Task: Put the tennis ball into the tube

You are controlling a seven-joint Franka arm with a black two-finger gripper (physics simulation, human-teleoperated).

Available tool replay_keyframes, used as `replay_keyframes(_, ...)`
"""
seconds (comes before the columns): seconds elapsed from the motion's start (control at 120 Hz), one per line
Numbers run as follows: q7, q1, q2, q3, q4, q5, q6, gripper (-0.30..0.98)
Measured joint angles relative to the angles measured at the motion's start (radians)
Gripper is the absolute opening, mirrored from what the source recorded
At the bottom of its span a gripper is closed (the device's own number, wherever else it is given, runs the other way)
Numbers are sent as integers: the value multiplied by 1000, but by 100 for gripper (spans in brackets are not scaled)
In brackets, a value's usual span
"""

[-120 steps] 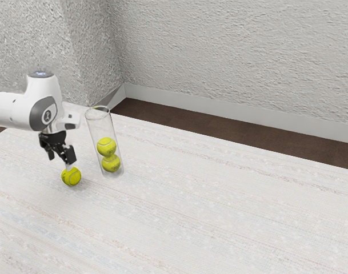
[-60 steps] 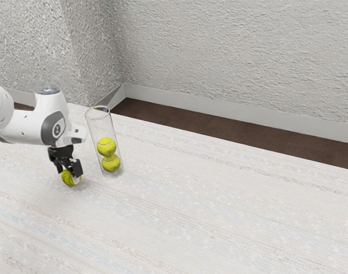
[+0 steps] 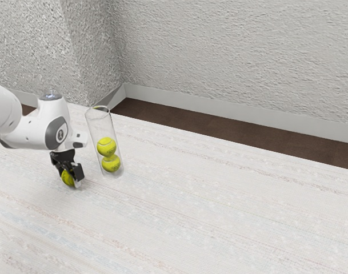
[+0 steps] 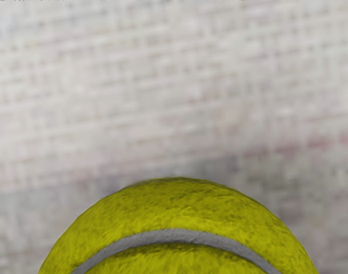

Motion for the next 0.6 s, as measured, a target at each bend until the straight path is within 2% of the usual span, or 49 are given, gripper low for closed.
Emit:
replay_keyframes(0.125, 5, 0, 0, 0, 8, -6, 2, 67)
replay_keyframes(0.383, 8, 0, -2, -2, 11, -10, 0, 48)
replay_keyframes(0.6, 5, 0, -1, -3, 11, -4, 5, 43)
